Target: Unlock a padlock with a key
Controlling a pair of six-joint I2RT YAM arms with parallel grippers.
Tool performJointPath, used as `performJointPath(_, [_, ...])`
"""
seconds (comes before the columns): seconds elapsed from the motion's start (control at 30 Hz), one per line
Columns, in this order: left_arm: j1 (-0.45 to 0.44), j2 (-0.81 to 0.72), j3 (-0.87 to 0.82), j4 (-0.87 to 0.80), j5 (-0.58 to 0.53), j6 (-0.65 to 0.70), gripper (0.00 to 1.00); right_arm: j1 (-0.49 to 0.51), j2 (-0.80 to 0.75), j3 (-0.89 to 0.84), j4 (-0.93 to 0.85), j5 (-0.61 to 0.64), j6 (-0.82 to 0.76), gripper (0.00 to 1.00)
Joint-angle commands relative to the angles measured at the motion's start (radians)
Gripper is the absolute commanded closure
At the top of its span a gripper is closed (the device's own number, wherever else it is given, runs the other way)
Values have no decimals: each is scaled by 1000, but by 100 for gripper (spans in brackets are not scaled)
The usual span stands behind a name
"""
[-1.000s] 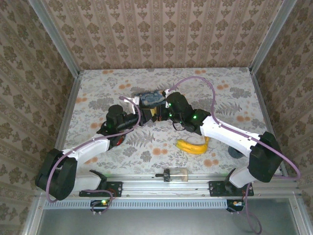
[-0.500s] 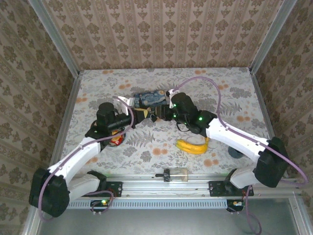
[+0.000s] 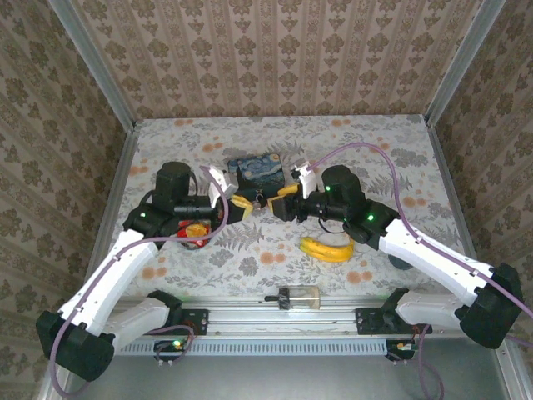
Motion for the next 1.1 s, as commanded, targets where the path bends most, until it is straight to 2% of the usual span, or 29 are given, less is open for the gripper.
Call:
performJointPath(0.0, [-29, 13, 57, -142, 79, 163, 100, 3, -1, 22, 18, -225, -68, 55])
performJointPath(0.17, [-42, 29, 68, -132, 100, 167, 100, 4, 12, 31, 41, -338, -83, 55])
performJointPath(0.5, [-45, 28, 55, -106, 138, 162, 100, 2, -10, 25, 39, -379, -101, 55])
performJointPath(1.07, [-44, 20, 35, -58, 130, 128, 100, 2, 76, 91, 2, -486, -108, 75])
